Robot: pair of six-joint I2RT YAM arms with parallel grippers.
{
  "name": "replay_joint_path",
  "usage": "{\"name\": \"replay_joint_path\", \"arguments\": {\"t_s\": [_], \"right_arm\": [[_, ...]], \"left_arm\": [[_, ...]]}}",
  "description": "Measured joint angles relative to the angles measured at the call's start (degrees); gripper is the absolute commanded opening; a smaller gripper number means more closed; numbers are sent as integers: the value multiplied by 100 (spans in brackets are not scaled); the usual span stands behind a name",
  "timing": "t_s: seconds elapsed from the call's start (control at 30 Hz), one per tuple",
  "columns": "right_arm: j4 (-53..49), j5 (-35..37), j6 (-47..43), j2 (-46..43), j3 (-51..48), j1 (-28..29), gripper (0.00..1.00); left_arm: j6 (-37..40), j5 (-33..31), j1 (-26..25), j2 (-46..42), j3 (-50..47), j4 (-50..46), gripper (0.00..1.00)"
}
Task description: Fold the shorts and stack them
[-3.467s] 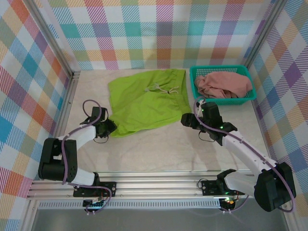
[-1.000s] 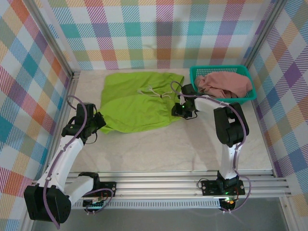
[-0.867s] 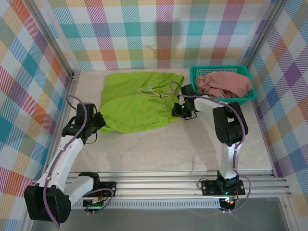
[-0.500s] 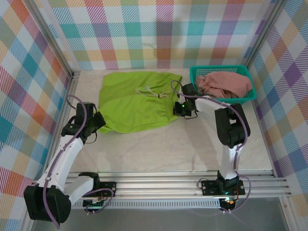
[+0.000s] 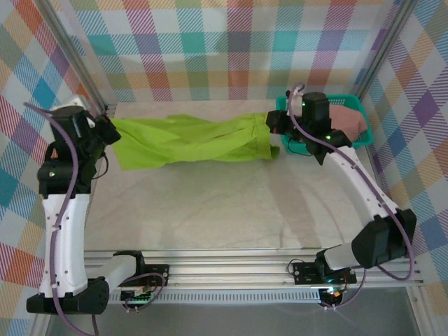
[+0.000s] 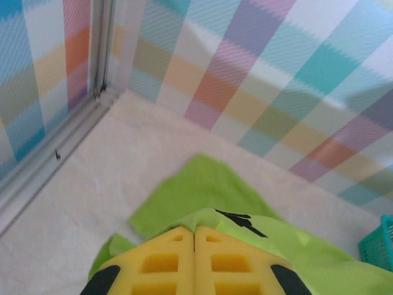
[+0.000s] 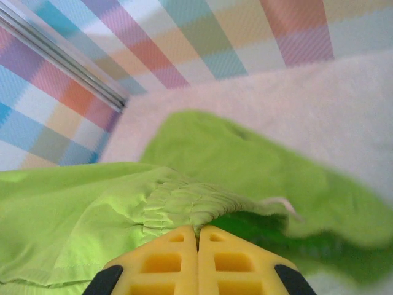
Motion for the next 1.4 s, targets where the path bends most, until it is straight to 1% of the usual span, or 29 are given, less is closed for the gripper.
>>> {"name": "replay_joint_path", "arguments": {"t_s": [0.2,0.4,0.53,0.63,0.73,0.87,0.97,1.03,1.13,1.2,1.3,1.4], "right_arm": [[-9,-2,90,-680,352,4,0],[-59,-133,232,-1078,708,7,0],[-133,-264,339,-1130,765,7,0],[-186,-291,442,-966,761,24,0],[-197,-297,525,-584,761,103,0],[-201,-232,603,225,855,249,0],[-240,-168,704,1032,1329,317,0],[-282,-127,789,1606,1864,332,0],[-358,-105,826,2459,2997,358,0],[-415,-107,826,2946,3869,356,0],[-457,-125,826,3346,4896,350,0],[-319,-184,826,3359,5431,323,0]], "left_arm": [[142,-81,2,2,1093,-358,0],[160,-101,2,20,1943,-597,0],[157,-101,2,20,2096,-601,0],[155,-103,2,22,1840,-549,0],[131,-107,2,210,1399,-509,0],[79,-140,2,863,1025,-332,0],[-31,-188,13,1563,1003,-170,0],[-111,-216,39,2017,1169,-153,0],[-175,-280,87,2736,1851,-146,0],[-179,-313,125,3213,2643,-192,0],[-177,-321,184,3674,3880,-293,0],[-170,-352,236,3847,5119,-337,0]]}}
